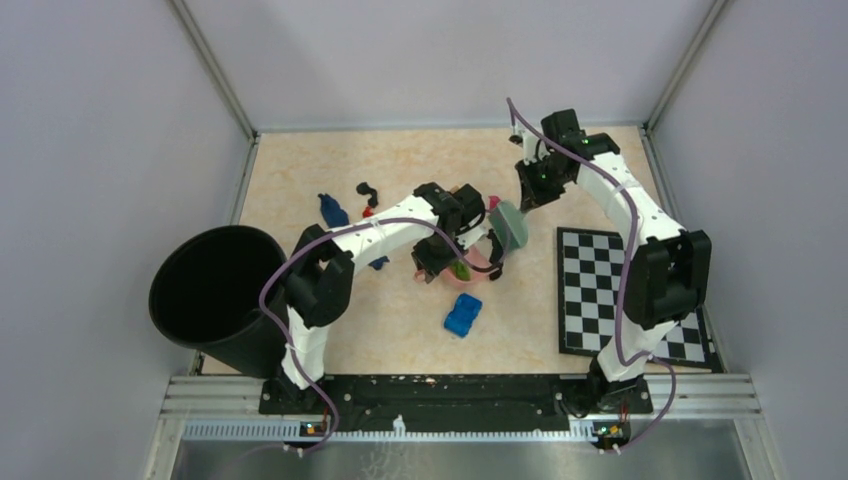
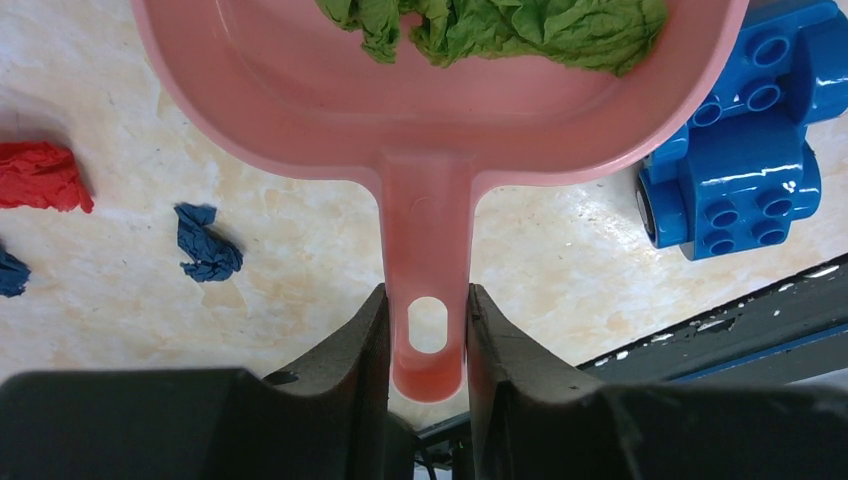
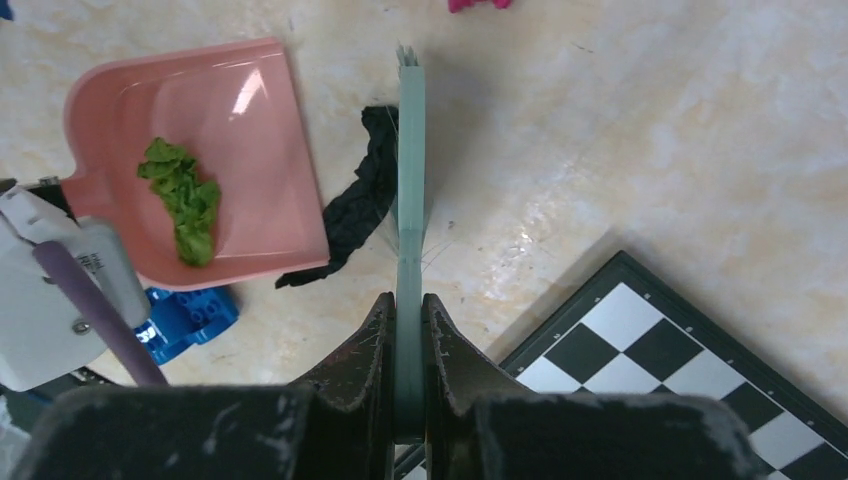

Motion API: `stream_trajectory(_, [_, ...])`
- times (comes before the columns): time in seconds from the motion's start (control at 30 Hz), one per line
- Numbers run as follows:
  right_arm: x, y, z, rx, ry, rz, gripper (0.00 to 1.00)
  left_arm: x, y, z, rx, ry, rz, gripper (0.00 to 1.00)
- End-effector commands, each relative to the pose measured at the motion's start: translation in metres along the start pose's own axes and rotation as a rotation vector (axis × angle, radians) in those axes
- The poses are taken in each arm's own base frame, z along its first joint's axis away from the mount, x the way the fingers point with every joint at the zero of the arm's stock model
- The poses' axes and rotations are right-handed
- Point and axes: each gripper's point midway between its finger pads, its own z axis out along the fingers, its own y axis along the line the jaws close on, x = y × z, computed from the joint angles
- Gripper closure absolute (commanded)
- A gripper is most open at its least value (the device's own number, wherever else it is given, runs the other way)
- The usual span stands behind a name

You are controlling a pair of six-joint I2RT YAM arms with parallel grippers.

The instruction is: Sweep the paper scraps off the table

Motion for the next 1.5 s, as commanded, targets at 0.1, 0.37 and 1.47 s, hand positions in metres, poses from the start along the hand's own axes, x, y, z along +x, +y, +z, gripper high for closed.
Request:
stream_trajectory(0.1, [-0.003, 0.015, -0.009, -0.047, -0.03, 0.021, 1.0, -0.003, 0.006, -0.052, -0.043, -0.11, -0.056, 0.98])
stream_trajectory(0.37, [0.0, 0.01, -0.02, 0.003, -0.032, 0.011, 1.0, 0.037, 0.004, -0.047, -0.05, -0.028, -0.044, 0.98])
stream_trajectory(1.47, [-0.075, 0.039, -0.059, -0.054, -0.176, -0.056, 1.0, -0.053, 0.007, 0.026, -0.02, -0.226, 0.005, 0.69])
